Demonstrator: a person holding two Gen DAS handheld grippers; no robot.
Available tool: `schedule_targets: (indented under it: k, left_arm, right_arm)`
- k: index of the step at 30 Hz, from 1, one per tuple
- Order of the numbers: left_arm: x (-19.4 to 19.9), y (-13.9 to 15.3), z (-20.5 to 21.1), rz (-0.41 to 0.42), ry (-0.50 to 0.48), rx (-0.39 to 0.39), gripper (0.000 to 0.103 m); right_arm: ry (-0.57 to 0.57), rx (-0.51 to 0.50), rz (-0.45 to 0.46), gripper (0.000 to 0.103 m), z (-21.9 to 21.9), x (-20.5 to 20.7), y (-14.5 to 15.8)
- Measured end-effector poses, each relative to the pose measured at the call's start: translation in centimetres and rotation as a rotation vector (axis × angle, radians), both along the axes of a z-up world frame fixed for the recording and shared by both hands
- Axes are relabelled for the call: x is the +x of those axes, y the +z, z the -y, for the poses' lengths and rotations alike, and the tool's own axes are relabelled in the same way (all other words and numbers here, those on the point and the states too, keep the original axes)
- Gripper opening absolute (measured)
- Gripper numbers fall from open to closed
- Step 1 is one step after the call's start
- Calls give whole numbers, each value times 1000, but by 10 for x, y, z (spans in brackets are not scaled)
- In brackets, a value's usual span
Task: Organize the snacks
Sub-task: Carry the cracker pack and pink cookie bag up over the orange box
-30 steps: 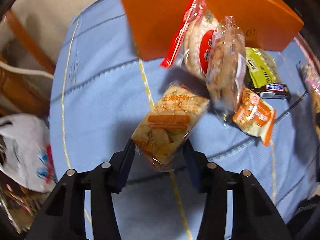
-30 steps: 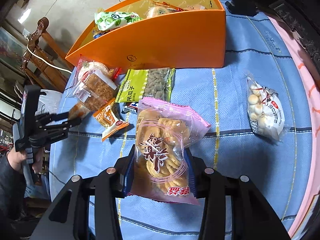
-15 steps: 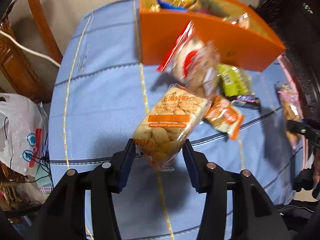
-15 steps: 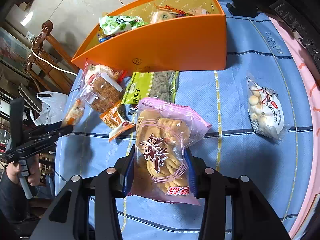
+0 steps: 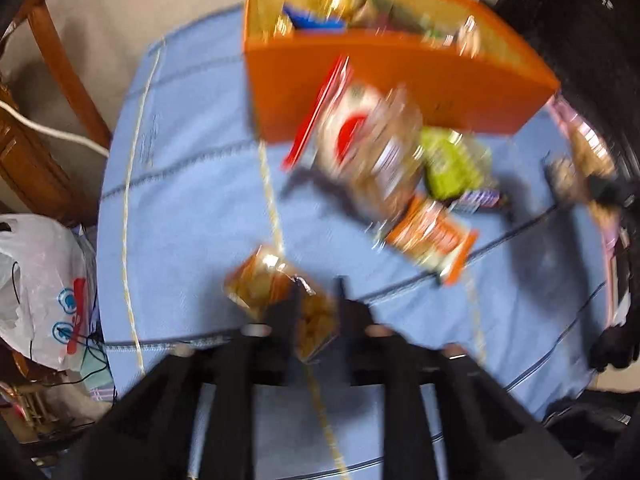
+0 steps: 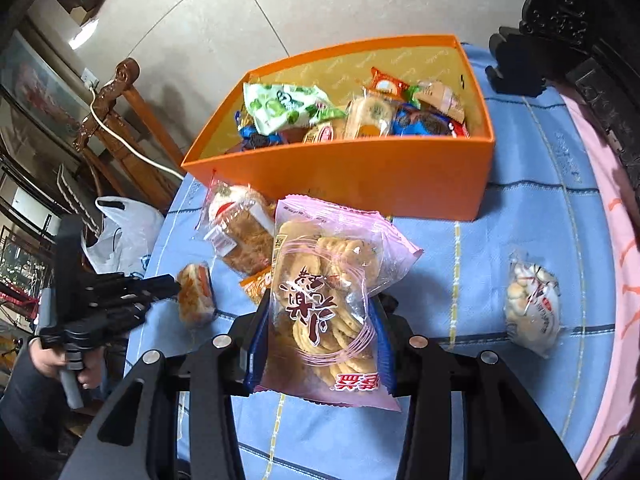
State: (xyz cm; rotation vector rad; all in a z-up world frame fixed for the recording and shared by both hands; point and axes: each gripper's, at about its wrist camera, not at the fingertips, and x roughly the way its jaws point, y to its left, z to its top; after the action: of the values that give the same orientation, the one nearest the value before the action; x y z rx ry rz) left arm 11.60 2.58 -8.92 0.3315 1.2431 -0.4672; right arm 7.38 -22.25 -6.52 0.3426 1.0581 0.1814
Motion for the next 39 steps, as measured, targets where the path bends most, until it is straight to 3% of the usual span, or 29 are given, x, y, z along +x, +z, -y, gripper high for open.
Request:
schedule_targets:
  k: [1, 4, 6, 9, 11, 14, 16, 17, 21, 26, 30, 35, 39]
  left_arm:
    - [0, -6, -8, -12, 11, 9, 54]
    - [0, -8, -29, -23, 96, -10, 59]
    - [3, -6, -40, -32, 185, -37, 72]
    - [9, -14, -40, -84, 281, -84, 76]
    - [15, -28, -31, -109, 338, -49, 76]
    - [24, -43, -19, -125, 423, -8, 76]
    - [27, -57, -10, -157, 435, 54, 53]
    - [27, -61, -9, -174, 443, 66, 47]
    - [17, -60, -10, -166, 454, 105, 46]
    - [-3, -20, -9, -94, 419, 46, 45]
    - [-6, 24, 2, -25, 383, -21, 45]
    - [25, 95, 45, 94, 295, -134, 45]
    - [64, 128, 77, 149, 246, -174, 46]
  right_arm:
    - [1, 1, -7, 44, 0, 0, -2]
    - [-2, -1, -26, 44, -3, -2, -10]
    - [0, 2, -34, 44, -5, -1, -14]
    - [12, 7, -41, 44, -12, 0, -17]
    - [24, 6, -42, 44, -18, 2, -17]
    - [46, 1, -37, 44, -26, 0, -14]
    - [51, 0, -41, 44, -25, -2, -14]
    - [49, -1, -42, 44, -24, -4, -14]
    - [32, 3, -42, 44, -17, -12, -14]
    - [17, 4, -24, 44, -10, -17, -11]
    - [14, -16, 36, 44, -7, -10, 9]
    - [-25, -58, 151, 44, 7, 26, 50]
    - [-63, -81, 207, 44, 16, 62, 71]
